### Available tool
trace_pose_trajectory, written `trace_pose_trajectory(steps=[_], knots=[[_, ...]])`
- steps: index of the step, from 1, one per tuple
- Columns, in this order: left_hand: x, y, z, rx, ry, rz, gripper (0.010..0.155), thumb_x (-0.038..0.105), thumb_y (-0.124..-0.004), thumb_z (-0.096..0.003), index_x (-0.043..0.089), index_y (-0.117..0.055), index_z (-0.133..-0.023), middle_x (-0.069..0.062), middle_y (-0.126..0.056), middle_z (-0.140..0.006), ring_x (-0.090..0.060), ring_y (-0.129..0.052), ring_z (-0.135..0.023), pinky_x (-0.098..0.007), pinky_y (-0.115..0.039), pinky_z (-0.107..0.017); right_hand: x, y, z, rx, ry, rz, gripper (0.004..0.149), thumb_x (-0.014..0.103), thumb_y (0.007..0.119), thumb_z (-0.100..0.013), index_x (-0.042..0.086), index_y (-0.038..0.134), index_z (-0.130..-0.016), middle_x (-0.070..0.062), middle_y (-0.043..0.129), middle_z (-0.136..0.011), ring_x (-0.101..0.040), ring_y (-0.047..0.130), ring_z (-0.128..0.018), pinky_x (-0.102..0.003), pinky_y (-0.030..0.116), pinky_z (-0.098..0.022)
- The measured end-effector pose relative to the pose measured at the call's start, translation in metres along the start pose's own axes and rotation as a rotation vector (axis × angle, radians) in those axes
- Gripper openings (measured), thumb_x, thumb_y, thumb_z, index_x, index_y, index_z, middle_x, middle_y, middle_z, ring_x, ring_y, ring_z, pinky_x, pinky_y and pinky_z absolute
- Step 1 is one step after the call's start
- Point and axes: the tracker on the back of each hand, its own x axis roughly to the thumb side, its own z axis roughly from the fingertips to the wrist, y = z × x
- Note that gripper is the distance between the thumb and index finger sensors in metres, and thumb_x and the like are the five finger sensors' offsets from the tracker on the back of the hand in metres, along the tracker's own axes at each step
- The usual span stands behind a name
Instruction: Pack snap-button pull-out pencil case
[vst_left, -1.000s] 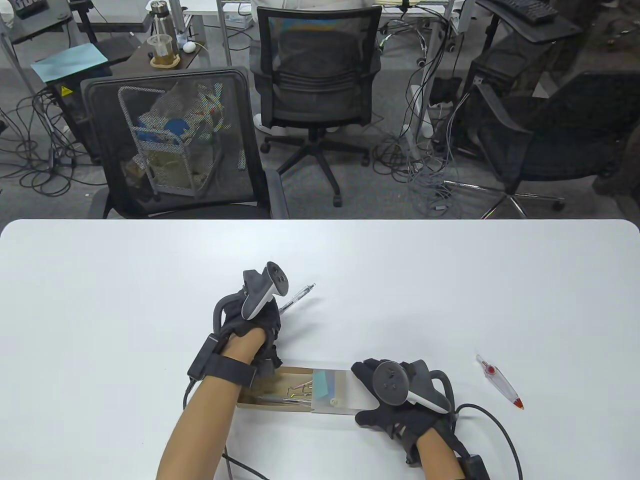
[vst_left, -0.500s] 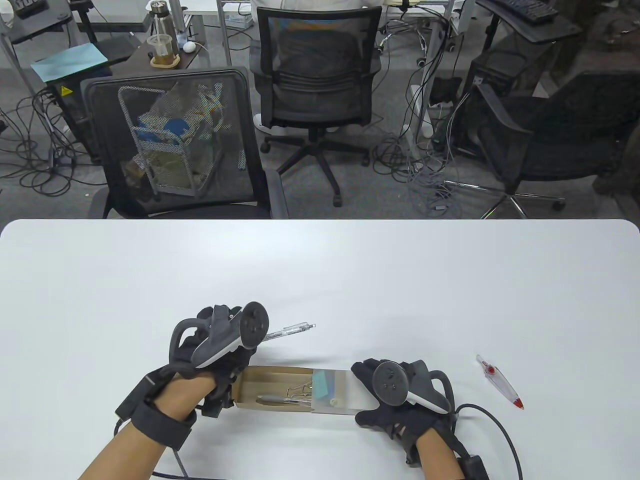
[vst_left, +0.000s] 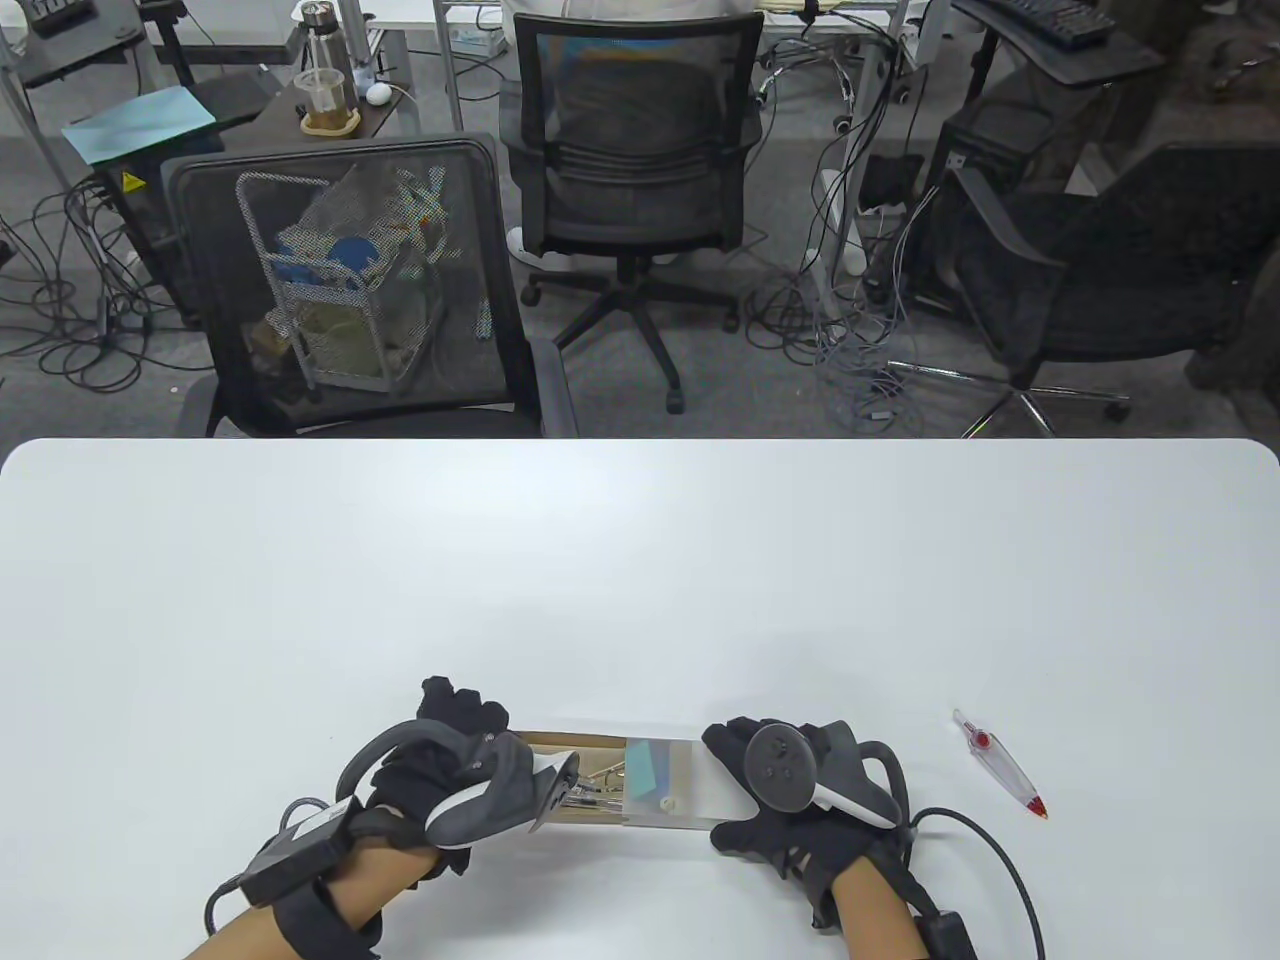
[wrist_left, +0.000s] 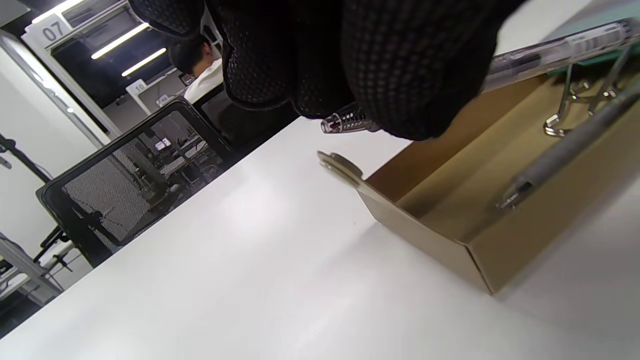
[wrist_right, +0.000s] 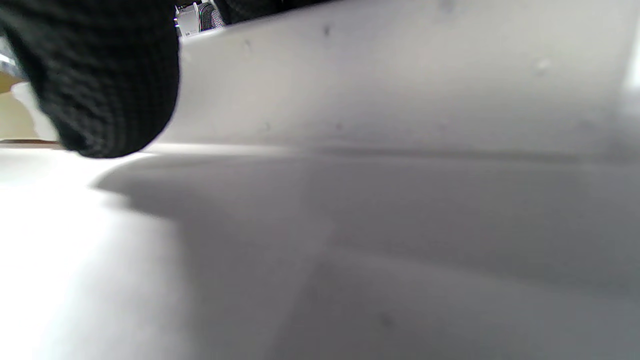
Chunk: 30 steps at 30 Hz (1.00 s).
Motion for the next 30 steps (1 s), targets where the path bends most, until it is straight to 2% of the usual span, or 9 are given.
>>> trace_pose_trajectory(steps=[17,30], knots=[[0.036,-0.007,-0.021,-0.073,-0.104,0.085,0.048,0.040,-0.092,-0.0321,0.038,-0.089,-0.080,0.014,-0.089,-0.089,-0.015,-0.092,-0.084,-0.052,-0.060,-0.079,0.000,0.000,0.000,0.000,0.000,0.003,0.091,0.062,0.087,-0.031,0.038,0.043,-0.107,0.005,0.051,-0.117,-0.028,0.056,-0.105,-0.060,0.042,-0.076],[0.048,0.001,-0.027,-0.071,-0.144,0.109,0.048,0.039,-0.092,-0.0321,0.038,-0.091,-0.080,0.014,-0.090,-0.088,-0.015,-0.093,-0.083,-0.052,-0.060,-0.079,0.001,0.000,0.000,-0.001,0.001,0.007,0.091,0.062,0.087,-0.031,0.038,0.043,-0.107,0.005,0.051,-0.117,-0.028,0.056,-0.105,-0.060,0.042,-0.076]])
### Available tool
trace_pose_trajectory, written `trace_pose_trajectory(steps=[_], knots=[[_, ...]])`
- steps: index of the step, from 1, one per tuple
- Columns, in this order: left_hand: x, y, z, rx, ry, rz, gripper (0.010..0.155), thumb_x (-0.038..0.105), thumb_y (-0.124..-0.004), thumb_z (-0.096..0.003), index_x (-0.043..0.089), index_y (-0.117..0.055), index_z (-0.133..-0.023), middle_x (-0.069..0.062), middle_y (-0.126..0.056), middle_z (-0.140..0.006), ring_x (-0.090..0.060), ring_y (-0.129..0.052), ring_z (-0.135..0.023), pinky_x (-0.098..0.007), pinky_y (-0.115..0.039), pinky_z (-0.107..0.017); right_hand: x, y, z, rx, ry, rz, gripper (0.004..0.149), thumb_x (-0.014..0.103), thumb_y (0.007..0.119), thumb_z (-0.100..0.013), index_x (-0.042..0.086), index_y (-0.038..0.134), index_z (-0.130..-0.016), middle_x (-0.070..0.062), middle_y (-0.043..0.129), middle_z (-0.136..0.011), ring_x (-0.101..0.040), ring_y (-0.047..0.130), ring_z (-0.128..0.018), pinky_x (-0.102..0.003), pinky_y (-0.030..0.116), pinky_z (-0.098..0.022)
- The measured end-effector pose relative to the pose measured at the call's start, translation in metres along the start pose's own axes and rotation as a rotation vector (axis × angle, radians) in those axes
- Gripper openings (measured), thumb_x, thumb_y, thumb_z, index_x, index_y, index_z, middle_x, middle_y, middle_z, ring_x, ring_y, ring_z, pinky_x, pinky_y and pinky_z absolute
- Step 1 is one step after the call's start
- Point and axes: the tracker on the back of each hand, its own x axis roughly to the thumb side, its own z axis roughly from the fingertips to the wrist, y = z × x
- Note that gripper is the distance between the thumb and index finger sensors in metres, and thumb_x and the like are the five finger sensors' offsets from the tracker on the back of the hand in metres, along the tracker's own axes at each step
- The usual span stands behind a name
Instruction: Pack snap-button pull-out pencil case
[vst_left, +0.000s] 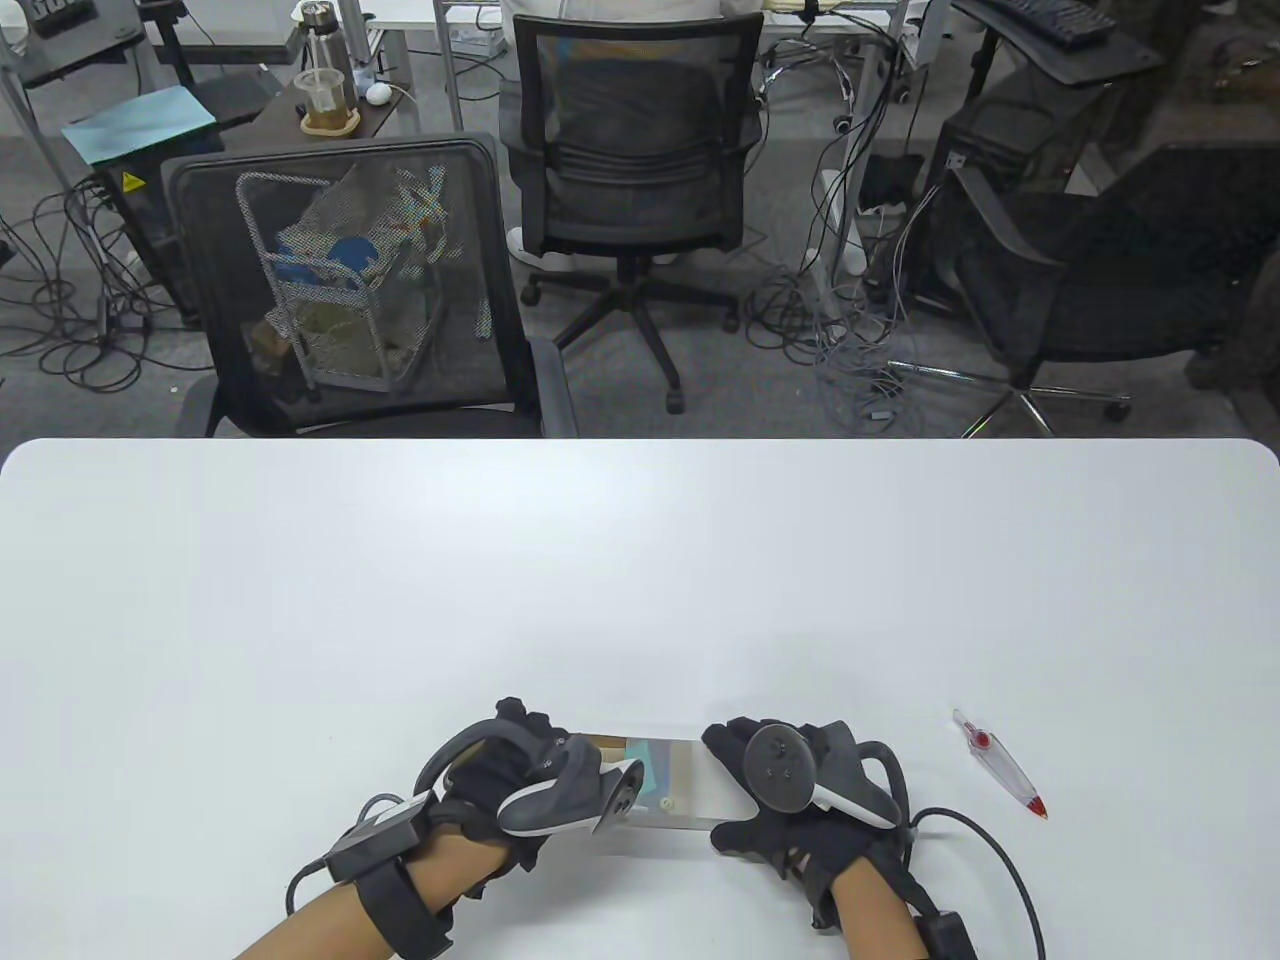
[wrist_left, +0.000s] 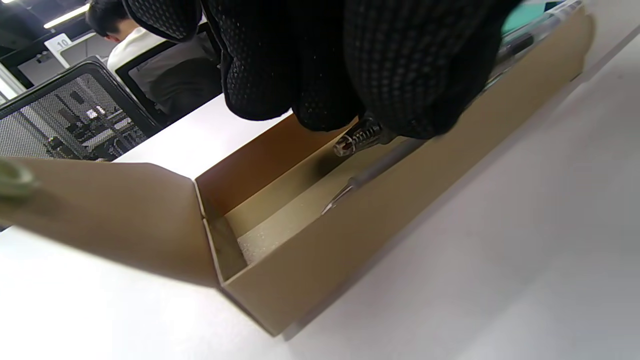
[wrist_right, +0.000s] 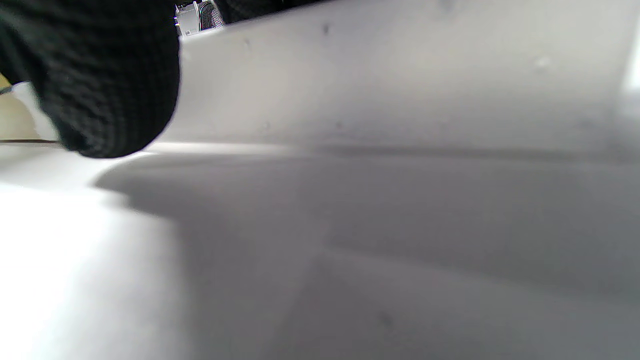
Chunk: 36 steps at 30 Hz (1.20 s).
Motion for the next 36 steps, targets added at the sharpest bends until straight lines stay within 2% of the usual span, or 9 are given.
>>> trace_pose_trajectory(steps=[15,20,25,31,36], knots=[[-0.005,-0.001,0.001,-0.021,0.000,0.059,0.051,0.040,-0.089,-0.0339,0.038,-0.088,-0.084,0.013,-0.087,-0.093,-0.016,-0.090,-0.087,-0.053,-0.059,-0.079,0.000,0.000,0.000,0.000,0.000,0.001,0.091,0.062,0.087,-0.031,0.038,0.043,-0.107,0.005,0.051,-0.117,-0.028,0.055,-0.105,-0.059,0.042,-0.076],[-0.028,0.001,0.008,0.033,0.043,0.181,0.053,0.042,-0.088,-0.0339,0.039,-0.084,-0.087,0.013,-0.084,-0.096,-0.016,-0.088,-0.090,-0.052,-0.058,-0.080,0.000,0.000,0.000,0.000,-0.001,-0.001,0.091,0.062,0.087,-0.031,0.038,0.043,-0.107,0.005,0.050,-0.117,-0.028,0.055,-0.105,-0.059,0.042,-0.076],[-0.071,-0.001,0.024,0.121,0.145,0.404,0.059,0.046,-0.087,-0.0340,0.039,-0.080,-0.092,0.012,-0.079,-0.100,-0.018,-0.083,-0.094,-0.053,-0.056,-0.080,0.000,0.001,0.000,0.000,-0.001,0.000,0.091,0.062,0.087,-0.031,0.038,0.043,-0.107,0.005,0.050,-0.117,-0.028,0.055,-0.105,-0.059,0.042,-0.076],[-0.120,-0.031,0.051,0.280,0.339,0.618,0.069,0.054,-0.084,-0.0346,0.039,-0.068,-0.100,0.008,-0.067,-0.110,-0.024,-0.070,-0.105,-0.057,-0.047,-0.083,0.000,0.001,0.000,-0.002,-0.001,0.005,0.091,0.062,0.087,-0.031,0.038,0.043,-0.107,0.006,0.050,-0.117,-0.028,0.055,-0.105,-0.059,0.042,-0.076],[-0.140,-0.066,0.066,0.333,0.430,0.715,0.080,0.060,-0.080,-0.0342,0.042,-0.054,-0.107,0.007,-0.053,-0.118,-0.027,-0.055,-0.114,-0.062,-0.035,-0.085,0.000,0.001,0.000,-0.005,-0.002,0.012,0.092,0.062,0.087,-0.031,0.038,0.043,-0.107,0.005,0.050,-0.117,-0.028,0.055,-0.105,-0.059,0.042,-0.076]])
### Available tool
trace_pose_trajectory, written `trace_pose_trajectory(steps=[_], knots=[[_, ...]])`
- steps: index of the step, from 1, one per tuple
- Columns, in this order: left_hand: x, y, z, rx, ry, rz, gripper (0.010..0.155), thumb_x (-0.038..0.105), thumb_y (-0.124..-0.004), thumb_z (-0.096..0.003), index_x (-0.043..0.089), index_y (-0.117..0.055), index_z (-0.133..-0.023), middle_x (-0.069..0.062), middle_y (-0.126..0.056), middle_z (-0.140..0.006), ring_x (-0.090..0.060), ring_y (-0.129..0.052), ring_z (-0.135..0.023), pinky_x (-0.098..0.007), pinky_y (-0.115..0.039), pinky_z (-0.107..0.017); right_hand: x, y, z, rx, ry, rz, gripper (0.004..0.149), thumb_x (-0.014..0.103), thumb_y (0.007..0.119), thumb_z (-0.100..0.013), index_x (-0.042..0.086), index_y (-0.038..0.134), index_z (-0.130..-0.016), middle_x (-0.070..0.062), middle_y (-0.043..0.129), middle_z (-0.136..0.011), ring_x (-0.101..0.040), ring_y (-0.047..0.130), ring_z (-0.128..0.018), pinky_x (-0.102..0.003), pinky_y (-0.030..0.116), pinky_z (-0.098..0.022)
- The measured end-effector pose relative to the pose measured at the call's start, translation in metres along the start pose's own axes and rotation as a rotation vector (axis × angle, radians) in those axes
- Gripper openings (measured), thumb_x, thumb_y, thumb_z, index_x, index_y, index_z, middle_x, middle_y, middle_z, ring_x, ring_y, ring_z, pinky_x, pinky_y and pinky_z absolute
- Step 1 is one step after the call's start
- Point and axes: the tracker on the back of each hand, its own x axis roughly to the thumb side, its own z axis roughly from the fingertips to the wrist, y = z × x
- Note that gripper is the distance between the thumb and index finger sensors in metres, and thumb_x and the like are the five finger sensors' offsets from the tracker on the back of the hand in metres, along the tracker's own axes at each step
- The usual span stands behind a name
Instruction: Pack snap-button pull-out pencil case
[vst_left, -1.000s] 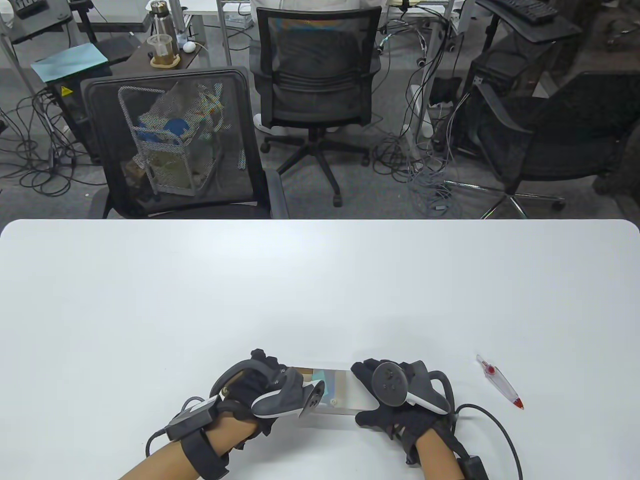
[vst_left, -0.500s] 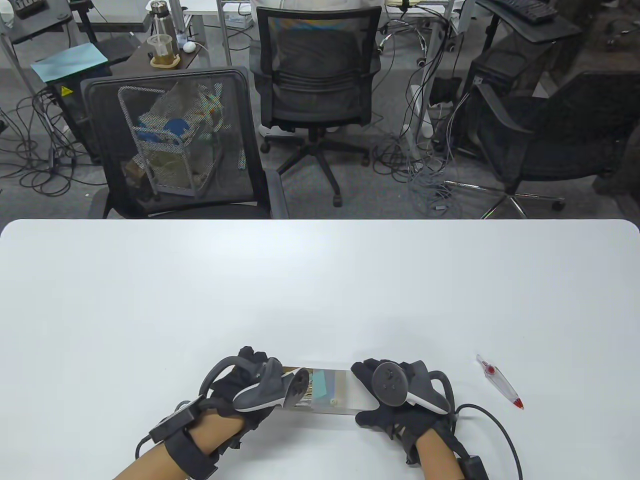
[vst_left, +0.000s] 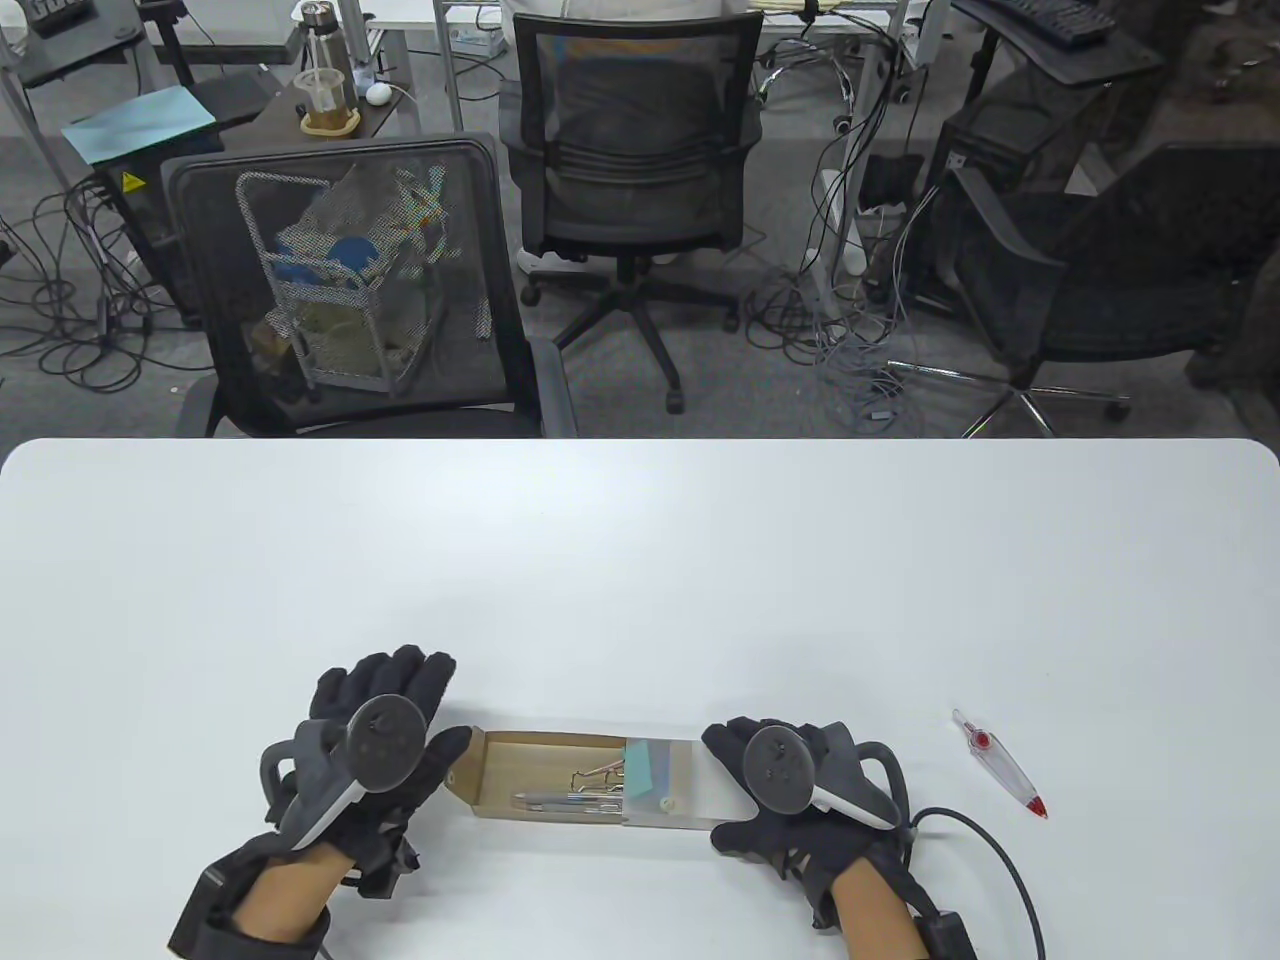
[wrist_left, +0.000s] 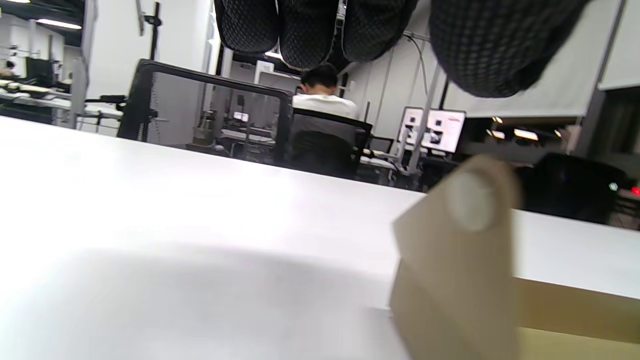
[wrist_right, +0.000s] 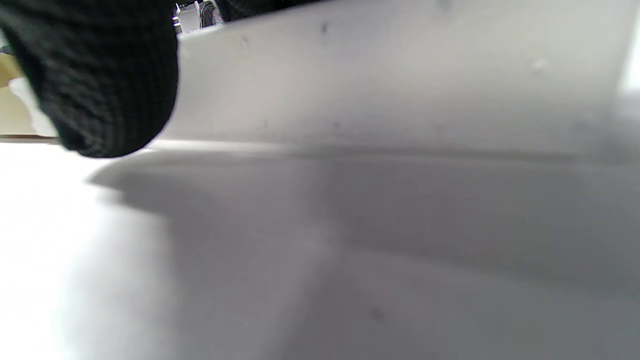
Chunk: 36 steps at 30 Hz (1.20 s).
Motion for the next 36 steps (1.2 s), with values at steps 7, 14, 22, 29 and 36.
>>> trace_pose_trajectory(steps=[7,14,22,29,36], knots=[[-0.022,-0.007,0.013,0.082,0.011,-0.010,0.085,0.064,-0.079,-0.0334,0.044,-0.045,-0.109,0.009,-0.044,-0.121,-0.029,-0.041,-0.119,-0.064,-0.028,-0.085,0.000,0.000,0.000,0.000,-0.002,0.006,0.091,0.063,0.087,-0.031,0.038,0.042,-0.107,0.006,0.050,-0.117,-0.028,0.055,-0.105,-0.059,0.042,-0.076],[-0.026,-0.006,0.016,0.088,0.014,-0.003,0.085,0.064,-0.079,-0.0334,0.045,-0.045,-0.109,0.009,-0.044,-0.121,-0.029,-0.041,-0.119,-0.064,-0.027,-0.085,-0.003,-0.005,0.002,-0.011,-0.010,-0.023,0.094,0.065,0.085,-0.030,0.036,0.042,-0.107,0.004,0.048,-0.118,-0.031,0.053,-0.106,-0.060,0.043,-0.076],[-0.028,-0.007,0.016,0.082,0.020,-0.012,0.086,0.064,-0.079,-0.0333,0.045,-0.044,-0.109,0.009,-0.044,-0.121,-0.029,-0.041,-0.120,-0.064,-0.026,-0.085,-0.060,-0.048,0.031,-0.304,0.181,-0.124,0.089,0.062,0.085,-0.034,0.033,0.044,-0.107,0.001,0.048,-0.118,-0.033,0.053,-0.106,-0.061,0.044,-0.075],[-0.026,-0.008,0.016,0.074,0.017,-0.026,0.085,0.064,-0.079,-0.0334,0.045,-0.044,-0.109,0.009,-0.043,-0.122,-0.029,-0.041,-0.120,-0.064,-0.026,-0.085,-0.120,-0.049,0.044,-0.270,0.640,0.084,0.085,0.057,0.085,-0.036,0.031,0.046,-0.107,-0.002,0.050,-0.117,-0.034,0.055,-0.104,-0.060,0.047,-0.074],[-0.024,-0.010,0.016,0.060,0.009,-0.041,0.085,0.064,-0.078,-0.0335,0.045,-0.044,-0.109,0.009,-0.043,-0.122,-0.029,-0.040,-0.120,-0.064,-0.026,-0.085,-0.158,-0.029,0.053,-0.147,0.948,0.029,0.080,0.053,0.083,-0.039,0.029,0.048,-0.107,-0.004,0.053,-0.116,-0.034,0.058,-0.103,-0.059,0.048,-0.075]])
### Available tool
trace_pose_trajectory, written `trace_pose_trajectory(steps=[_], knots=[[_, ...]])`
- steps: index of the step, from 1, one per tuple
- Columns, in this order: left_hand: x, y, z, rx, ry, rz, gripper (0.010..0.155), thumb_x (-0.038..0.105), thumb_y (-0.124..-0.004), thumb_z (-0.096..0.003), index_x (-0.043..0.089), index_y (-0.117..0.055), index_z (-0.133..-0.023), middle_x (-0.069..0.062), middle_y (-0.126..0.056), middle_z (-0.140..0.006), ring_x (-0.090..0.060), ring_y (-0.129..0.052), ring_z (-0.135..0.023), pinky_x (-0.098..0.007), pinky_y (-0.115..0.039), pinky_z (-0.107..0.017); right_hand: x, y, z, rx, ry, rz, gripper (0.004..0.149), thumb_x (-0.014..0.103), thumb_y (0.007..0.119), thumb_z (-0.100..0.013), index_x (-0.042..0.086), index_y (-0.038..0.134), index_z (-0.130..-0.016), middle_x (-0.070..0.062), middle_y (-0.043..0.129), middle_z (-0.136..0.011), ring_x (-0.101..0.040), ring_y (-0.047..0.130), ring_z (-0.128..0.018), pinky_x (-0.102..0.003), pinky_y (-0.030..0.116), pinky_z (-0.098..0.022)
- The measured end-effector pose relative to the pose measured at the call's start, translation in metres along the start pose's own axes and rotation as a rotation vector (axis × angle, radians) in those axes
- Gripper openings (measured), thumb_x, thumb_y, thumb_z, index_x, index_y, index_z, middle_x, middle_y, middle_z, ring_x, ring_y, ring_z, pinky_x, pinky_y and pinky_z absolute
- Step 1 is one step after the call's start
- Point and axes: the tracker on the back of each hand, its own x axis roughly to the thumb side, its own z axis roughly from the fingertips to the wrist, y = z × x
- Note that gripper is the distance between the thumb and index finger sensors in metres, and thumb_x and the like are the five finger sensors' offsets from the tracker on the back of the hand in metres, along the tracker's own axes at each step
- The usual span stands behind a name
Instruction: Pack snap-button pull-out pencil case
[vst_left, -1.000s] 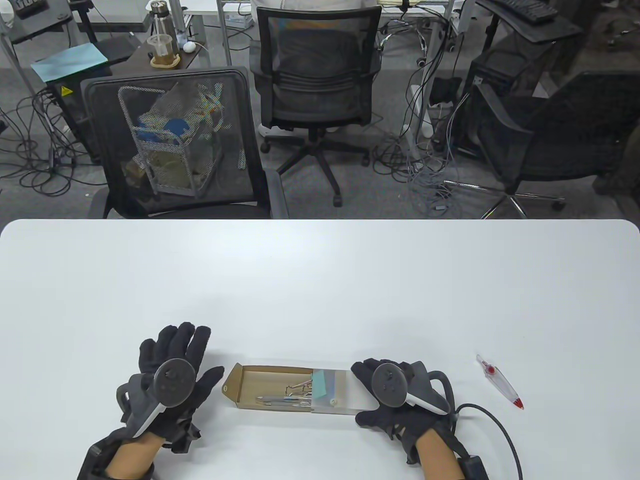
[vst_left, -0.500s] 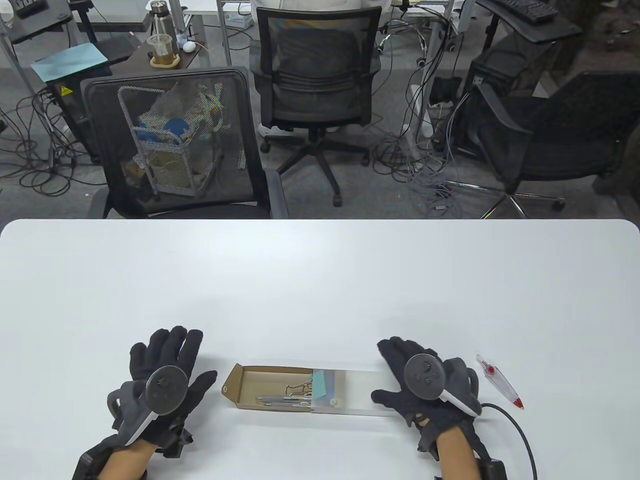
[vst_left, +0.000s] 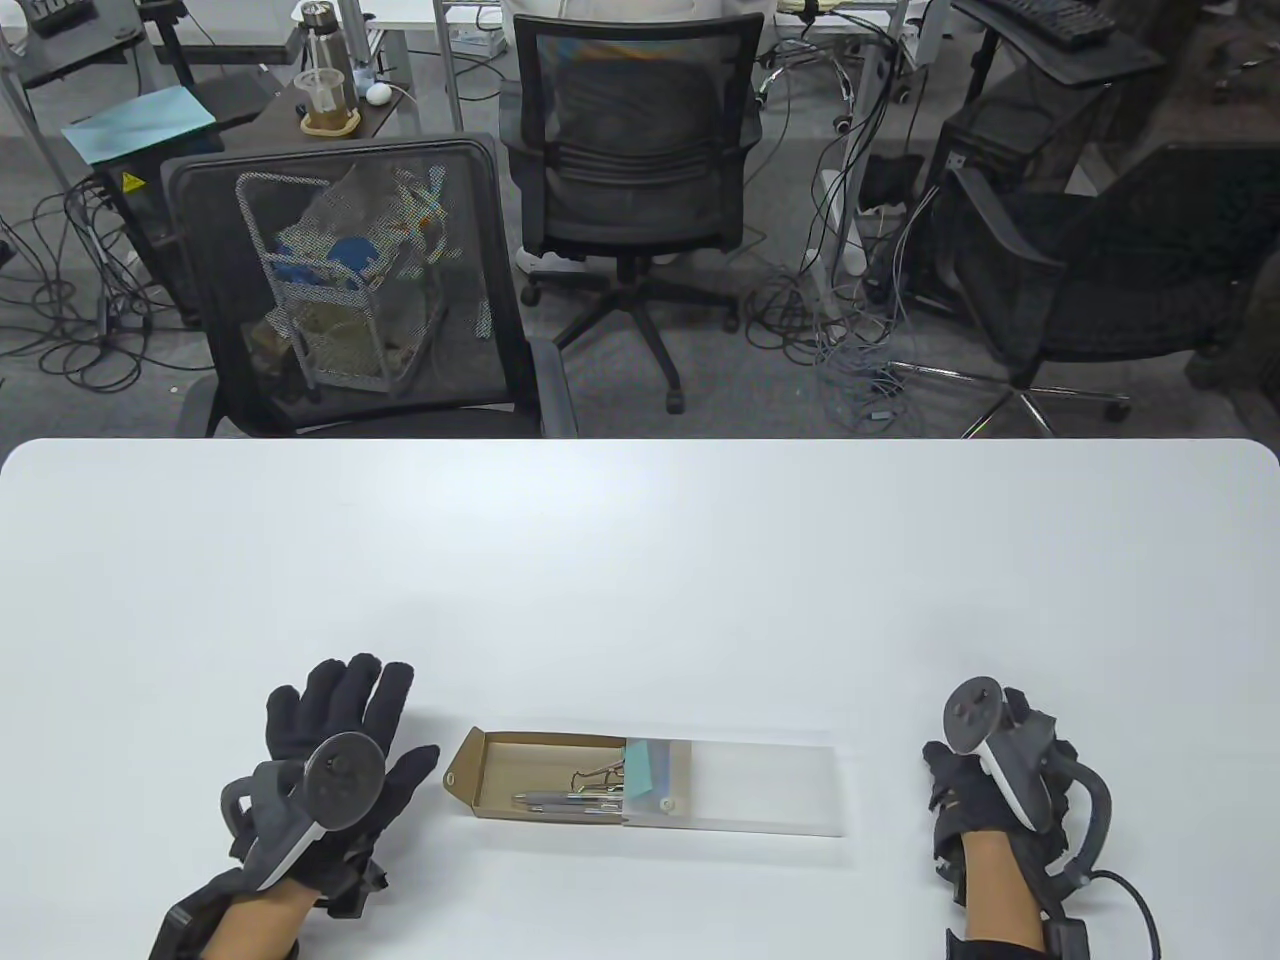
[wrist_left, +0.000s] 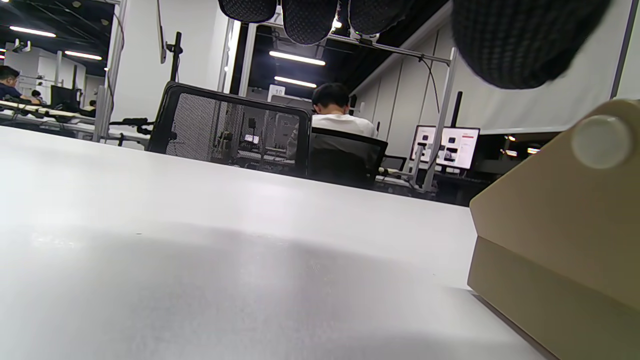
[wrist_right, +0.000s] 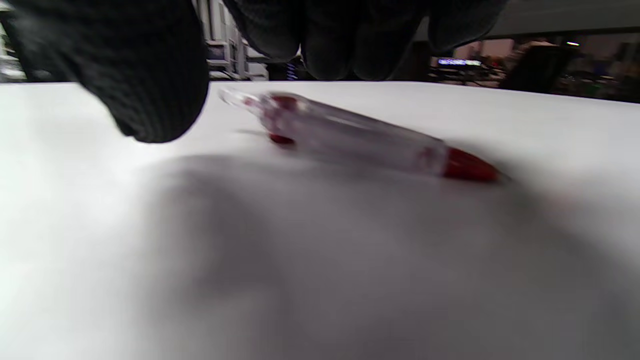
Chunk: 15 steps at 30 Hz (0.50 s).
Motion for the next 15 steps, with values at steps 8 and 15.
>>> trace_pose_trajectory(steps=[8,15], knots=[[-0.0002,0.0001,0.0000,-0.007,0.003,0.004,0.085,0.064,-0.078,-0.0335,0.045,-0.044,-0.109,0.009,-0.043,-0.121,-0.029,-0.041,-0.120,-0.064,-0.026,-0.085,-0.0055,0.0078,-0.0035,0.008,0.049,-0.026,0.069,0.048,0.079,-0.041,0.029,0.056,-0.103,-0.002,0.064,-0.109,-0.029,0.071,-0.096,-0.054,0.058,-0.072],[-0.0011,0.0006,-0.0004,-0.008,0.006,0.007,0.086,0.064,-0.079,-0.0334,0.045,-0.044,-0.109,0.009,-0.043,-0.121,-0.029,-0.041,-0.120,-0.064,-0.026,-0.085,0.0007,0.0081,-0.0037,-0.030,0.050,0.002,0.058,0.042,0.079,-0.042,0.033,0.065,-0.097,0.003,0.073,-0.101,-0.022,0.078,-0.089,-0.050,0.064,-0.070]])
